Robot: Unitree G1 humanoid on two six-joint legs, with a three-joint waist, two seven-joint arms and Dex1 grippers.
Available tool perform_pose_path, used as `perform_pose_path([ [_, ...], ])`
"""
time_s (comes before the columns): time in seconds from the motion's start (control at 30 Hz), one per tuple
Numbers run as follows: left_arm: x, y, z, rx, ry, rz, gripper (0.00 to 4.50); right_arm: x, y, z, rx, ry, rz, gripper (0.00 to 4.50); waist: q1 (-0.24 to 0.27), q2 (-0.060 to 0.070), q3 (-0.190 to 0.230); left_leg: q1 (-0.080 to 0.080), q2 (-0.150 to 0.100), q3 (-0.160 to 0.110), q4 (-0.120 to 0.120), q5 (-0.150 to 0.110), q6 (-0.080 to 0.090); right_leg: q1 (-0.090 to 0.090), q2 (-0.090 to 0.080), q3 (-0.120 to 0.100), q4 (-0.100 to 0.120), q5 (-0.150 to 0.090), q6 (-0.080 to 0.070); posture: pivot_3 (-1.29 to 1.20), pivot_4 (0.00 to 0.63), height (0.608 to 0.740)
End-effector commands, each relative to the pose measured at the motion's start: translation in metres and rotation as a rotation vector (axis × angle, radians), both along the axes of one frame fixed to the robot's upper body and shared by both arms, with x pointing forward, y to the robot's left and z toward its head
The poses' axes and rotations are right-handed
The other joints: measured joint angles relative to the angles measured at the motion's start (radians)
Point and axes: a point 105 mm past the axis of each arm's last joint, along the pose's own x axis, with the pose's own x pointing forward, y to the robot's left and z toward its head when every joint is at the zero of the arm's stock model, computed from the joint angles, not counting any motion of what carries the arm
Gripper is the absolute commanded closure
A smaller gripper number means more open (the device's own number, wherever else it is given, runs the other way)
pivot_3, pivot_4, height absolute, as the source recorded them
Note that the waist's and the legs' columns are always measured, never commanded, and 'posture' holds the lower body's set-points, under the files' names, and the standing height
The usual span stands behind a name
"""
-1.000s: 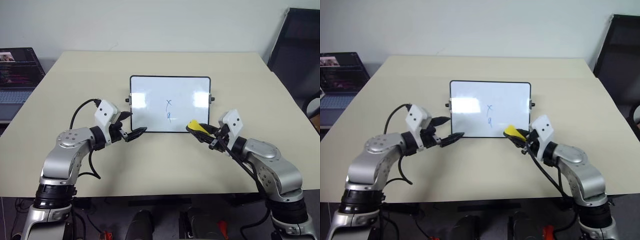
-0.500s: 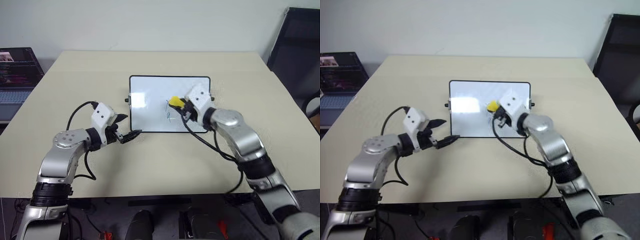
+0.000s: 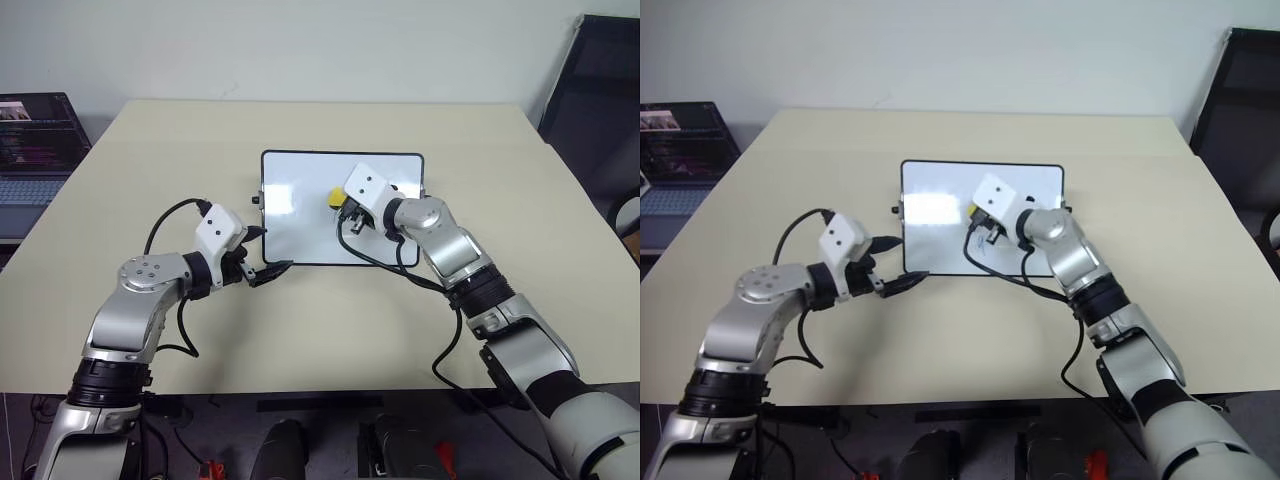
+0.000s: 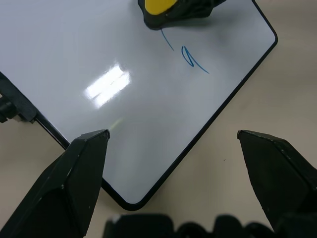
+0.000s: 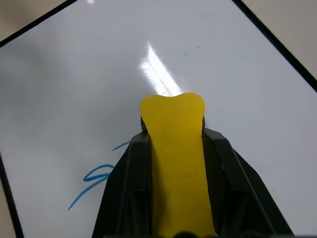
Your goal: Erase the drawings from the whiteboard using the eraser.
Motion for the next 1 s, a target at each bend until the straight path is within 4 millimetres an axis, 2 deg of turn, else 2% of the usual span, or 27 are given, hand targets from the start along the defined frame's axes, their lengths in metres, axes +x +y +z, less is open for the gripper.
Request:
perform_pose_path([
  [0.03,-0.002,-0.01,0.014,0.004,-0.05,-0.039,0.0,-0.01,-0.006,-0.016,-0.112,0.028,0.057,3.49,0.001,0.0,0.0,0.0,0.0,0.0,0.0,0.0,0.0,0.0,0.0,0.0,0.0,0.0,0.0,0.0,0.15,0.74],
  [0.1,-0.002,-0.012,0.014,0.003,-0.049,-0.043,0.0,-0.01,-0.006,-0.014,-0.129,0.006,0.057,3.49,0.0,0.0,0.0,0.0,0.0,0.0,0.0,0.0,0.0,0.0,0.0,0.0,0.0,0.0,0.0,0.0,0.15,0.74],
  [0.27,-0.002,-0.017,0.014,-0.002,-0.044,-0.054,0.0,0.007,-0.009,0.01,-0.069,-0.123,-0.047,3.49,0.0,0.0,0.0,0.002,0.0,0.001,0.001,0.0,0.0,0.0,0.0,0.001,0.003,0.0,0.0,0.0,0.15,0.74],
  [0.37,-0.003,-0.018,0.013,-0.002,-0.04,-0.056,0.0,0.01,-0.01,0.014,-0.058,-0.139,-0.065,3.49,-0.001,0.0,0.0,0.002,0.0,0.0,0.002,0.0,0.0,0.0,0.0,0.001,0.004,0.0,0.0,0.0,0.15,0.74],
  [0.53,-0.003,-0.018,0.009,-0.005,-0.033,-0.057,0.0,0.008,-0.014,0.002,-0.092,-0.088,-0.054,3.49,-0.001,0.0,0.0,0.002,0.0,0.001,0.002,0.0,0.0,0.0,0.0,0.001,0.004,0.0,0.0,0.0,0.15,0.74],
  [0.67,-0.004,-0.018,0.006,-0.005,-0.028,-0.06,0.0,-0.005,-0.018,-0.02,-0.155,0.018,0.01,3.49,0.002,0.0,0.0,0.002,0.0,0.0,0.002,0.0,0.0,0.001,0.001,0.001,0.004,0.0,0.0,0.0,0.15,0.74],
  [0.77,-0.005,-0.019,0.006,-0.006,-0.027,-0.064,0.0,-0.01,-0.019,-0.025,-0.161,0.051,0.027,3.49,0.001,0.0,0.0,0.002,0.0,0.0,0.002,0.0,0.0,0.001,0.001,0.001,0.004,0.0,0.0,0.0,0.15,0.74],
  [0.87,-0.005,-0.021,0.007,-0.006,-0.027,-0.068,0.0,-0.006,-0.017,-0.016,-0.129,0.009,0.002,3.49,0.0,0.0,0.0,0.003,0.0,0.001,0.002,0.0,0.0,0.001,0.001,0.001,0.004,0.0,0.0,0.0,0.15,0.74],
  [1.0,-0.005,-0.022,0.009,-0.006,-0.028,-0.07,0.0,0.004,-0.01,0.009,-0.04,-0.083,-0.041,3.49,-0.002,0.0,0.0,0.003,0.001,0.001,0.002,0.0,0.0,0.001,0.001,0.001,0.005,0.0,0.0,0.0,0.15,0.74],
])
